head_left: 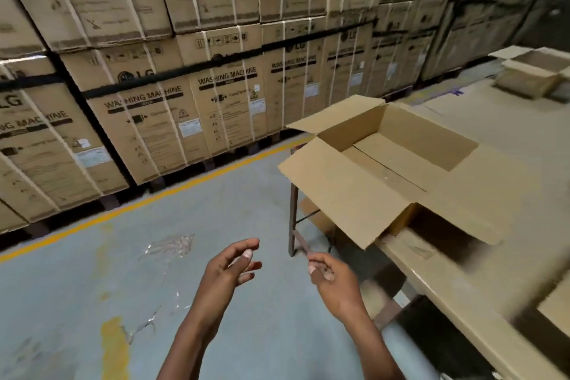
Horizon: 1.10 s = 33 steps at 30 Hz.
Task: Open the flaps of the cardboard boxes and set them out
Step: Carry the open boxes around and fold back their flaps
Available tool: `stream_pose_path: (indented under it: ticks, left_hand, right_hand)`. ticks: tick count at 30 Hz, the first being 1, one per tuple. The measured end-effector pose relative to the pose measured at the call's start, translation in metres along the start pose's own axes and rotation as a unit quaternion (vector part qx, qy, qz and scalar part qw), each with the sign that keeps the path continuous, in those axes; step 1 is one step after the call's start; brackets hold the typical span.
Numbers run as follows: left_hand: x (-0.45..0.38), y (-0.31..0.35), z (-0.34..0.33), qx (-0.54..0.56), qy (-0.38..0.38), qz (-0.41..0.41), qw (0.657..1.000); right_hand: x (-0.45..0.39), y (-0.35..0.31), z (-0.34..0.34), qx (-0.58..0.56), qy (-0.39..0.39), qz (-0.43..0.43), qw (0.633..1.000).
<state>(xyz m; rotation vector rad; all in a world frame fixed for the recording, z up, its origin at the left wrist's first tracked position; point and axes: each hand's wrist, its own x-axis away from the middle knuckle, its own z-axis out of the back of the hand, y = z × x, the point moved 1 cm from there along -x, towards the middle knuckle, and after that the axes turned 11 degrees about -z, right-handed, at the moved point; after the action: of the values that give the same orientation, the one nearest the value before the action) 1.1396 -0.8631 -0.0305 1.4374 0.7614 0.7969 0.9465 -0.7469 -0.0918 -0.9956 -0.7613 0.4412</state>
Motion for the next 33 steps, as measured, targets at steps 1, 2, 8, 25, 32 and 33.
stream_pose_path:
  ticks: [1,2,8,25,32,33]
  left_hand:
    - [-0.023,0.004,0.0,-0.01,-0.026,0.0,1.0]
    - [-0.045,0.008,-0.002,-0.016,-0.053,-0.004,0.998]
    - [-0.183,0.023,-0.025,-0.025,-0.155,-0.035,0.987]
    - [-0.5,0.045,-0.063,-0.033,-0.314,-0.076,0.946]
    - [-0.596,0.045,-0.084,-0.013,-0.476,-0.076,0.876]
    - [-0.607,0.045,-0.086,-0.021,-0.502,-0.078,0.861]
  right_hand:
    - [-0.008,-0.01,-0.003,-0.009,0.02,0.0,1.0]
    - [-0.016,-0.019,-0.004,-0.016,0.038,0.005,0.999]
    - [-0.091,-0.085,-0.016,-0.083,0.119,0.034,0.989]
    - [-0.304,-0.188,-0.012,-0.126,0.343,-0.013,0.931]
    - [-0.313,-0.201,-0.035,-0.151,0.519,-0.087,0.837]
    - [-0.312,-0.204,-0.041,-0.151,0.54,-0.107,0.821]
